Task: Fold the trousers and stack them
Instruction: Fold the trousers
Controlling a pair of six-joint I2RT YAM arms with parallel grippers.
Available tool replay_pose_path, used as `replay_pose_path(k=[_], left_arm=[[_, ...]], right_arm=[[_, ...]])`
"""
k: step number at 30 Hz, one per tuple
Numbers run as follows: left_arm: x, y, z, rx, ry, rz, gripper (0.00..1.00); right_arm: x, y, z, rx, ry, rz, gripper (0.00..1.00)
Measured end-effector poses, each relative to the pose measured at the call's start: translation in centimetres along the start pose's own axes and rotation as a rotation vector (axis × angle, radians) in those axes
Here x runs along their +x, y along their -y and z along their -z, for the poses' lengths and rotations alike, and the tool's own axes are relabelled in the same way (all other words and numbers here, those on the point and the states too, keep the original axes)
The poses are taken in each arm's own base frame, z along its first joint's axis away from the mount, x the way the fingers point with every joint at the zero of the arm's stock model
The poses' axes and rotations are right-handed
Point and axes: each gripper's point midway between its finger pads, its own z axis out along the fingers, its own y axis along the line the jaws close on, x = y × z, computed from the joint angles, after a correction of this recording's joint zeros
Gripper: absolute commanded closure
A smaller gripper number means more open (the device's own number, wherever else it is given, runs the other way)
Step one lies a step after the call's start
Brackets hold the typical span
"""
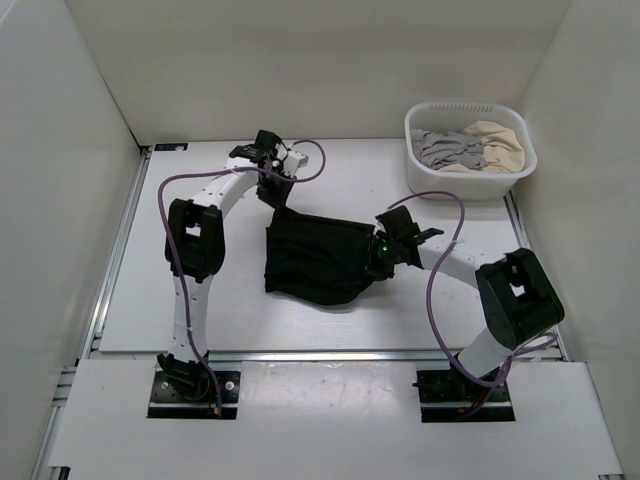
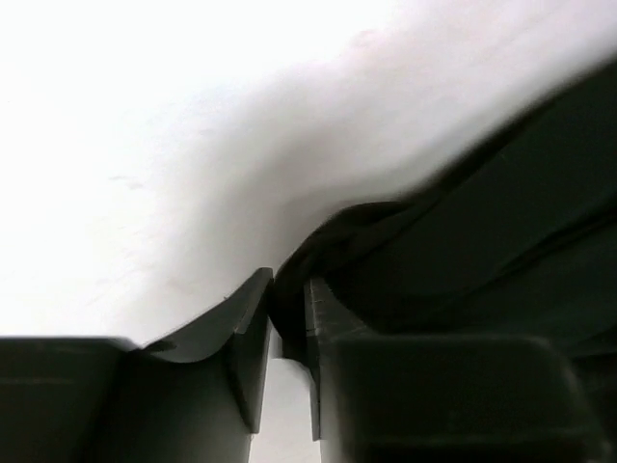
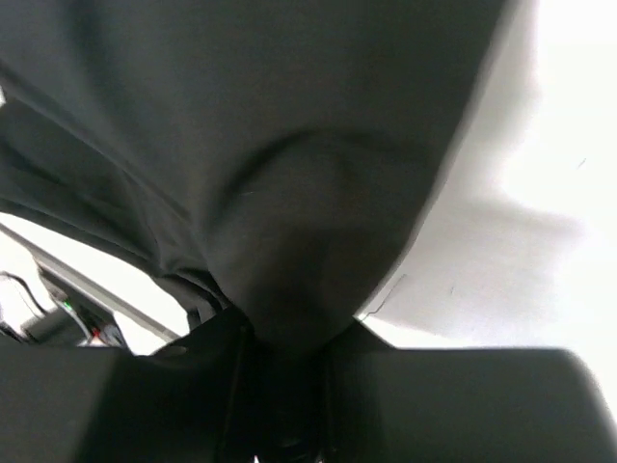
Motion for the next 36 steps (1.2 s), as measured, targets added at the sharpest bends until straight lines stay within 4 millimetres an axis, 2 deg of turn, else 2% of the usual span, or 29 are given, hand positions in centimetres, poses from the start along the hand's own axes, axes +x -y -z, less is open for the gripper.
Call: replay_pose_path(k=[1,2,3,4,7,8,10,12,15,18,19,21,23,25,27,29,31,32,33,35,36], left_arm=[[0.1,-0.7,0.1,-0.022,0.000,0.003,0.50],[0.1,-1.3,0.1,-0.040,0.001,0.004,0.33],[0.2,-2.1,0.2,-0.064,0.001,0.009,0.21],[0.3,-2.9,0.4,-0.086,0.001,0.021,0.11],[1.0,-4.7,0.9,-0.139,-0.014,0.057,0.08],[1.1,-5.3,1.1,-0.153,-0.016,0.067,0.06],[1.3,-6.0,1.9,-0.167,-0.013,0.076,0.04],[1.6,-6.1,3.7,-0.171,0.012,0.070,0.03],[3.3,-3.5,8.4,-0.151,0.047,0.003,0.00],[4.9,2.3,12.9,-0.115,0.108,-0.152,0.00],[5.4,4.1,13.8,-0.101,0.132,-0.207,0.00],[7.2,8.0,14.3,-0.046,0.145,-0.321,0.00],[9.7,10.0,13.4,-0.013,0.105,-0.379,0.00],[12.6,10.5,11.3,0.000,0.025,-0.402,0.04],[15.2,10.3,9.3,-0.004,-0.059,-0.404,0.07],[17.5,10.1,7.8,-0.011,-0.123,-0.400,0.14],[18.8,10.2,7.2,-0.009,-0.154,-0.394,0.20],[19.1,10.2,7.0,-0.010,-0.158,-0.393,0.31],[19.1,10.5,6.7,-0.009,-0.156,-0.394,0.37],[19.0,10.8,6.2,-0.008,-0.148,-0.404,0.54],[19.0,11.0,5.9,-0.006,-0.147,-0.406,0.74]], right_arm=[[0.6,-0.1,0.0,0.004,-0.018,0.008,0.68],[1.1,-0.1,0.0,0.010,-0.034,0.007,0.56],[1.7,-0.1,0.0,0.014,-0.054,0.007,0.28],[2.2,-0.1,0.1,0.017,-0.072,0.004,0.20],[3.3,0.2,0.3,0.034,-0.116,0.027,0.07],[3.5,0.4,0.5,0.046,-0.127,0.031,0.06],[3.0,0.7,1.0,0.060,-0.129,0.030,0.01],[1.4,1.0,1.7,0.061,-0.099,0.018,0.01],[-1.8,1.1,2.6,0.050,-0.028,-0.012,0.01],[-5.9,0.5,2.8,0.022,0.038,-0.033,0.01],[-7.2,0.3,2.5,0.013,0.050,-0.039,0.01],[-9.5,-0.1,1.4,-0.004,0.065,-0.043,0.06],[-10.7,-0.1,-0.1,-0.012,0.053,-0.052,0.09],[-11.0,0.4,-1.6,-0.009,0.034,-0.068,0.13],[-10.4,1.3,-2.8,0.008,0.001,-0.101,0.16],[-10.3,1.2,-3.0,-0.010,-0.014,-0.134,0.20],[-10.4,1.4,-3.1,-0.008,-0.013,-0.150,0.33],[-10.4,1.5,-3.3,-0.007,-0.014,-0.160,0.40],[-10.5,1.7,-3.5,-0.004,-0.013,-0.173,0.60],[-10.7,2.0,-4.0,0.001,-0.006,-0.199,0.76],[-10.7,2.3,-4.4,0.007,-0.008,-0.218,0.87]])
